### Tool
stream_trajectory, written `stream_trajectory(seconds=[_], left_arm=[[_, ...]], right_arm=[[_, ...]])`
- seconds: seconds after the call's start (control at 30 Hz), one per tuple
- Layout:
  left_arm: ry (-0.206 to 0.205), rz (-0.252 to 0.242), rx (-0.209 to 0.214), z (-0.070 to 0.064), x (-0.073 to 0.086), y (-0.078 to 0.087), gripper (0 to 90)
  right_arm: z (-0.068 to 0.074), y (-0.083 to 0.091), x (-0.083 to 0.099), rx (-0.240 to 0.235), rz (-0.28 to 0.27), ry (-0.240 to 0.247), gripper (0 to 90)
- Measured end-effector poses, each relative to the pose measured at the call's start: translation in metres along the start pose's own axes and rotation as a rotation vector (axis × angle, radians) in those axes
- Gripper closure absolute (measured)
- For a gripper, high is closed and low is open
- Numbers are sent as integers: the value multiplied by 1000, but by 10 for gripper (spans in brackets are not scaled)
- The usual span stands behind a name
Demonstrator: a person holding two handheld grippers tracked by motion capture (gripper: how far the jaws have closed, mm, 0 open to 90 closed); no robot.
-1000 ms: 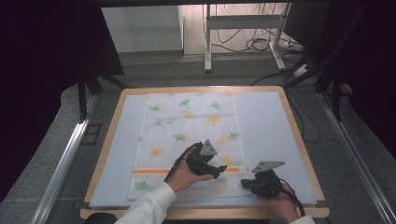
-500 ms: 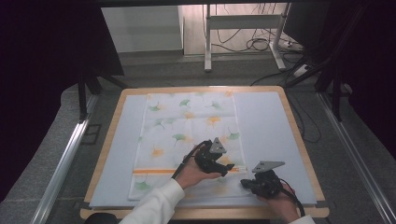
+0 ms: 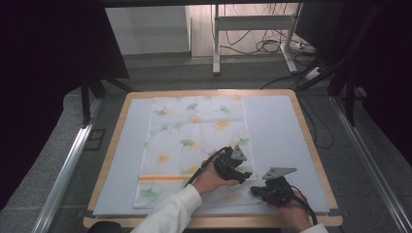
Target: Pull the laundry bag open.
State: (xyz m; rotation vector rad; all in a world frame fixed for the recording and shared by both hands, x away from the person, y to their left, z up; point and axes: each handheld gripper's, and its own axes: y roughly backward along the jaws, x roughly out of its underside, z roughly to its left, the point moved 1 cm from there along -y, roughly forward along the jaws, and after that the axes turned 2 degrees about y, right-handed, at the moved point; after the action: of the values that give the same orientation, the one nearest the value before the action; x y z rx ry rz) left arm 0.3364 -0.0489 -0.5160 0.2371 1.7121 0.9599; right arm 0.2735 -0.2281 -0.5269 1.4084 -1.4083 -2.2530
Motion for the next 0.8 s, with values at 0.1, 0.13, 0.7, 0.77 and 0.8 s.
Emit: stream_trajectory(seconds=[0.1,0.13,0.7,0.77,0.8], left_arm=[[-10,26,15,0,-4,-6,443],[-10,27,17,-1,-4,-7,448],[-43,77,47,-6,-10,-21,628],[-55,87,49,-7,-11,-22,659],[-59,89,52,-7,-11,-23,678]], right_arm=[[0,0,0,-2,0,-1,887],[-1,0,0,-3,-2,-1,887],[-1,0,0,-8,1,-2,887],[-1,0,0,-8,-1,-3,887],[-1,0,0,-7,-2,-1,887]])
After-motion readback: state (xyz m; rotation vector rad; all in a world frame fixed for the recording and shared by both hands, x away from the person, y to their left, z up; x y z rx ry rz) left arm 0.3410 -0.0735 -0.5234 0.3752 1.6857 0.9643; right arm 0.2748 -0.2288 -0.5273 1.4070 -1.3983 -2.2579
